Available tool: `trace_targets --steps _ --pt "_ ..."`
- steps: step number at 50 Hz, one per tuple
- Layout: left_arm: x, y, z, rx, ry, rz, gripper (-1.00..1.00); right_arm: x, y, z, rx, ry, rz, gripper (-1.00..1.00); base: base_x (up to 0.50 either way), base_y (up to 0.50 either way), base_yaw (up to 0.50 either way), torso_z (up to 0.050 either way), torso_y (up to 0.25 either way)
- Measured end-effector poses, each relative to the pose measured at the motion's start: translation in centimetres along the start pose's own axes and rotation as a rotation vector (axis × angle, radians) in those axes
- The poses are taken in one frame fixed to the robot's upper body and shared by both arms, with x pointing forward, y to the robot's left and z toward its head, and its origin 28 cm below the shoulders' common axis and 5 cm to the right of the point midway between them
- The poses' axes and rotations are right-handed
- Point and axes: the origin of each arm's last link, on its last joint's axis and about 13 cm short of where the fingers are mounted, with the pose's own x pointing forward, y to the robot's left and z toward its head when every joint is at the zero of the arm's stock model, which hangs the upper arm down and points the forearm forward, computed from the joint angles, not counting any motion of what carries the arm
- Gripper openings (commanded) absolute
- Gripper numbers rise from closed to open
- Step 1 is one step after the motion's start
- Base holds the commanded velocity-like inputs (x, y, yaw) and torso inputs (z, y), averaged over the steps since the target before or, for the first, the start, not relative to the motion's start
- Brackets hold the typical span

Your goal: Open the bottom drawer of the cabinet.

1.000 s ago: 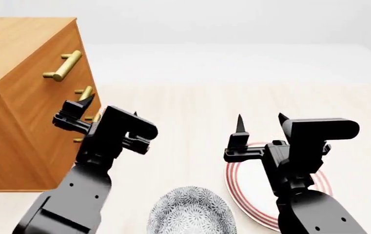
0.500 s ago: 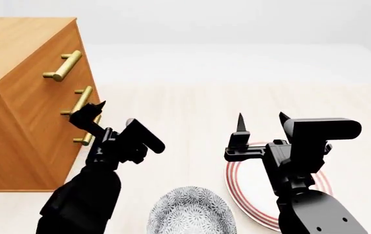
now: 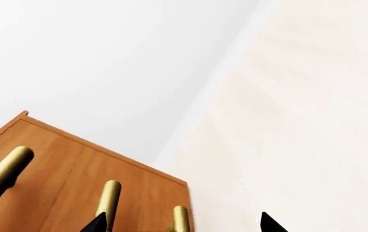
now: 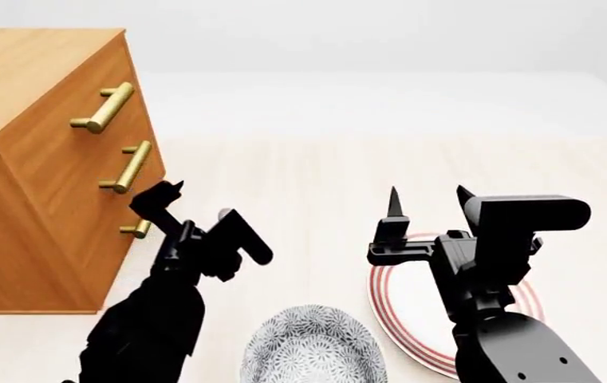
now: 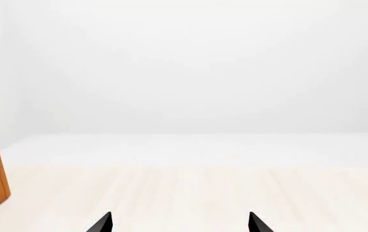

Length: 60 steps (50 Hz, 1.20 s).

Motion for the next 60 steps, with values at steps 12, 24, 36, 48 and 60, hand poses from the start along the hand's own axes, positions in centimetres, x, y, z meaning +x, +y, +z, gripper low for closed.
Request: trace_targets --steps 12,24,36,48,60 --pt "0.43 -0.55 -0.32 0.036 0.022 -0.031 1.00 -0.01 -0.02 -0.04 0.001 0.001 0.000 1.00 0.00 0.00 0.00 0.000 0.000" --pt "0.57 -0.87 -0.54 0.051 0.038 -0.049 1.00 0.04 -0.01 -0.07 0.001 0.006 -0.009 1.00 0.00 0.00 0.00 0.000 0.000" --pt "0.60 -0.85 -0.51 0.057 0.042 -0.059 1.00 0.18 0.10 -0.14 -0.022 0.017 -0.031 1.00 0.00 0.00 0.00 0.000 0.000" --pt "0.60 -0.79 -0.48 0.058 0.043 -0.062 1.00 0.24 0.18 -0.19 -0.036 0.023 -0.040 1.00 0.00 0.00 0.00 0.000 0.000" --pt "0.74 -0.83 -0.60 0.066 0.051 -0.066 1.00 0.31 0.16 -0.24 -0.036 0.022 -0.042 1.00 0.00 0.00 0.00 0.000 0.000"
